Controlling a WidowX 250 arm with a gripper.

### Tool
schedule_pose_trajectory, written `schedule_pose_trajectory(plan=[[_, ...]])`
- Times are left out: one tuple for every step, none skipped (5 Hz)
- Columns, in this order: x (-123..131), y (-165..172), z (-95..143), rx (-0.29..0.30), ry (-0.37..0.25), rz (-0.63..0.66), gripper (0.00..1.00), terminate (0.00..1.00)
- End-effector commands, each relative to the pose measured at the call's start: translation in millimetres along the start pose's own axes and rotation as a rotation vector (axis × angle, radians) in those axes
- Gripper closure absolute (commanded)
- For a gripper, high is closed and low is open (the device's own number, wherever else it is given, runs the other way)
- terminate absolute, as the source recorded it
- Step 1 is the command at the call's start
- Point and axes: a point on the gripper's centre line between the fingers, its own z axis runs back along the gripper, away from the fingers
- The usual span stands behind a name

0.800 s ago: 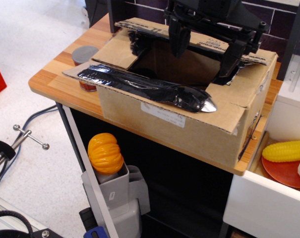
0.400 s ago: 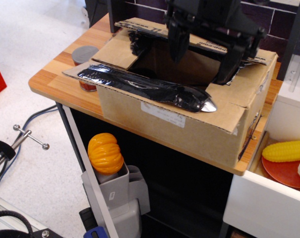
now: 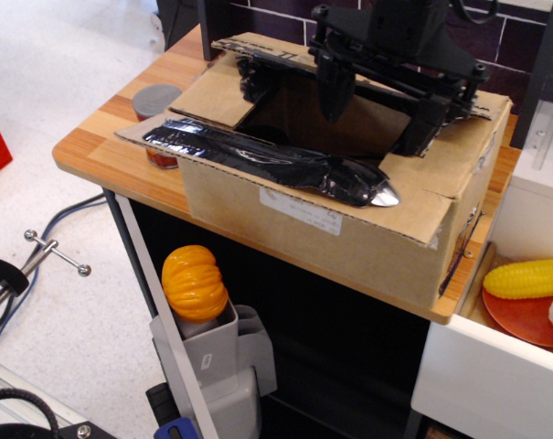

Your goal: Open small4fbox flaps

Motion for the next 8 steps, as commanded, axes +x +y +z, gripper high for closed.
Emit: schedule_pose_trajectory(plan=[[14.9, 2.6, 2.1, -0.016, -0.050, -0.007, 0.00, 0.00], [22.7, 2.9, 5.7, -0.004, -0.064, -0.024, 0.00, 0.00], [27.6, 1.8, 13.2, 0.026, -0.074, -0.035, 0.00, 0.00], [34.7, 5.0, 18.3, 0.043, -0.091, -0.057, 0.00, 0.00], [43.0, 6.5, 23.9, 0.062, -0.098, -0.071, 0.00, 0.00], [53.5, 3.9, 29.2, 0.112, -0.136, -0.099, 0.00, 0.00], [66.9, 2.7, 33.0, 0.124, -0.153, -0.112, 0.00, 0.00], [81.7, 1.9, 24.6, 0.112, -0.178, -0.139, 0.00, 0.00]])
